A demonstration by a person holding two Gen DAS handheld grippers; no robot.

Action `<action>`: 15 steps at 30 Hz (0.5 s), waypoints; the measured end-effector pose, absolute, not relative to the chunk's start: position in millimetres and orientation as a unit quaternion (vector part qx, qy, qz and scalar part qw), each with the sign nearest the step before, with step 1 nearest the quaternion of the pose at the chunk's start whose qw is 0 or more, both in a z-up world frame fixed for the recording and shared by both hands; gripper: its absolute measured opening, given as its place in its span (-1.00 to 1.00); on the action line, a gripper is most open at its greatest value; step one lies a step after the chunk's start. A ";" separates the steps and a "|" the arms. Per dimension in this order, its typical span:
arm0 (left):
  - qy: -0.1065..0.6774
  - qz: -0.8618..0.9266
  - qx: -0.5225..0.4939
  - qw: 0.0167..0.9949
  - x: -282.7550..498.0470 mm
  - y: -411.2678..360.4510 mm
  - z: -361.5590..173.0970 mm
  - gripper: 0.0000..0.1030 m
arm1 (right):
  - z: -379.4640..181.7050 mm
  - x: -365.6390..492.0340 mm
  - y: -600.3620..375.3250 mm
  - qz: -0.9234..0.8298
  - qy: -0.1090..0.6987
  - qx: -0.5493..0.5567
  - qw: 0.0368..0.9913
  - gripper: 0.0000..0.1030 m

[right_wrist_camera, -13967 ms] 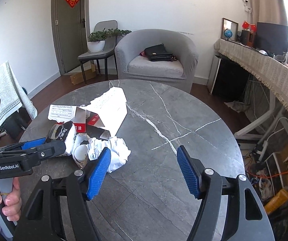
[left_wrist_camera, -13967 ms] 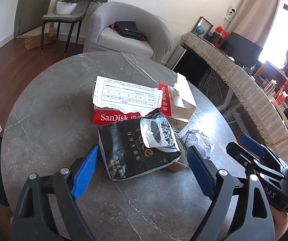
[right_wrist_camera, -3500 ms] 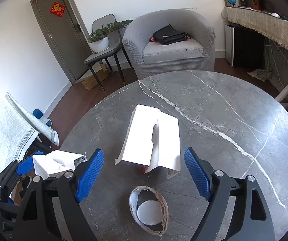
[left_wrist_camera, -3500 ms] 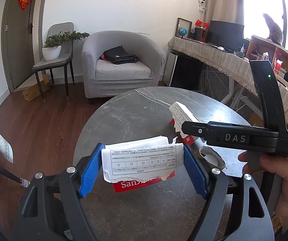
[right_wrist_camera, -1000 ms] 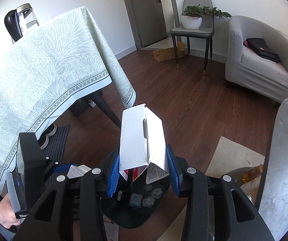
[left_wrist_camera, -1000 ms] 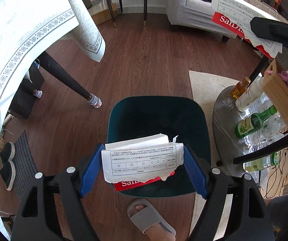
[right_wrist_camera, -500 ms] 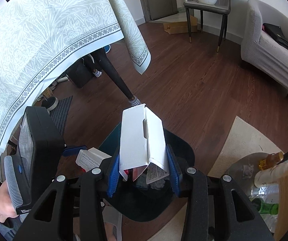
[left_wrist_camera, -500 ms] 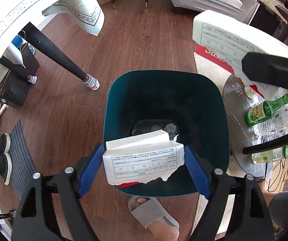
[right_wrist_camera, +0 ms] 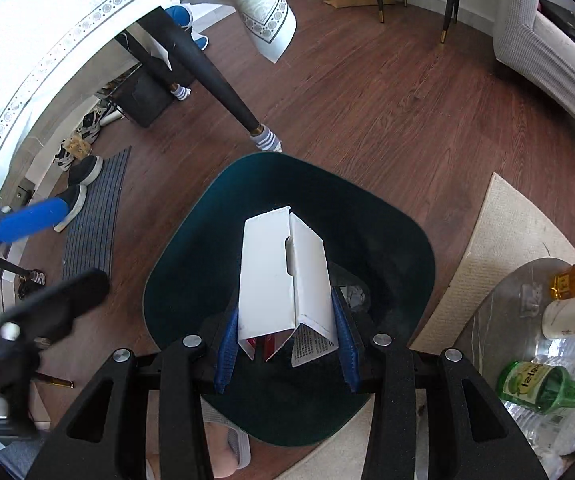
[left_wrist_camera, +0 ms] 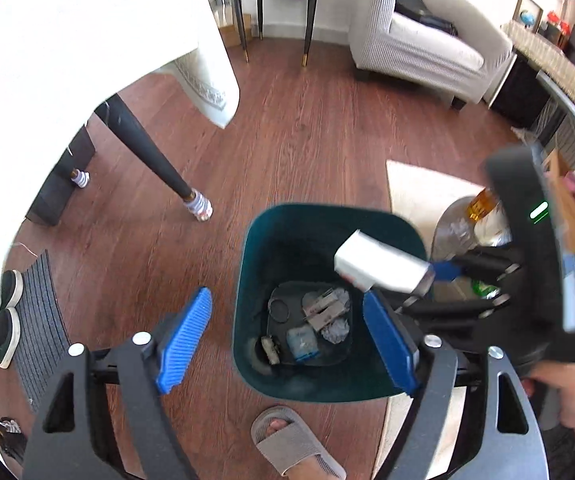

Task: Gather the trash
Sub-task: 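Open both grippers to drop the box and paper into the bin, then move both grippers back toward the table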

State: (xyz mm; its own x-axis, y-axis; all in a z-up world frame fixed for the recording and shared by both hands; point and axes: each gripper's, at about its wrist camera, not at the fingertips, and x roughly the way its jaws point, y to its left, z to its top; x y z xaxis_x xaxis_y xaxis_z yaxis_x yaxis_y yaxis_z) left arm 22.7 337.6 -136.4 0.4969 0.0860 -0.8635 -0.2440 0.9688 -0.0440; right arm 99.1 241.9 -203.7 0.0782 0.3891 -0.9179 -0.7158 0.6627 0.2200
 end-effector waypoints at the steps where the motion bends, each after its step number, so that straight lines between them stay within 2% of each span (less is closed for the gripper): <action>1: 0.484 0.095 -0.082 0.866 20.8 337.8 -128.4 0.48 | -206.5 97.0 242.9 0.384 0.562 -0.149 0.717 -0.17; 11: 0.402 0.114 -0.101 0.903 5.9 332.0 -53.4 0.15 | -235.5 84.9 249.8 0.373 0.586 -0.183 0.696 -0.14; 13: 0.389 0.115 -0.109 0.908 4.7 333.6 -42.2 0.00 | -241.7 82.1 251.9 0.369 0.587 -0.196 0.693 -0.13; 15: 0.374 0.117 -0.114 0.913 2.1 335.9 -28.6 -0.06 | -248.0 78.3 253.5 0.366 0.589 -0.208 0.690 -0.11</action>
State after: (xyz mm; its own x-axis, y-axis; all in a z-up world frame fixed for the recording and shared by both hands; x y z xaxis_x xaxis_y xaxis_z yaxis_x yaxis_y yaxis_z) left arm 2.1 335.9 -28.6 0.6925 0.1273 -0.7101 -0.2982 0.9468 -0.1211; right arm 78.3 253.5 -248.0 0.0387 0.2595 -0.9650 -0.7503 0.6454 0.1435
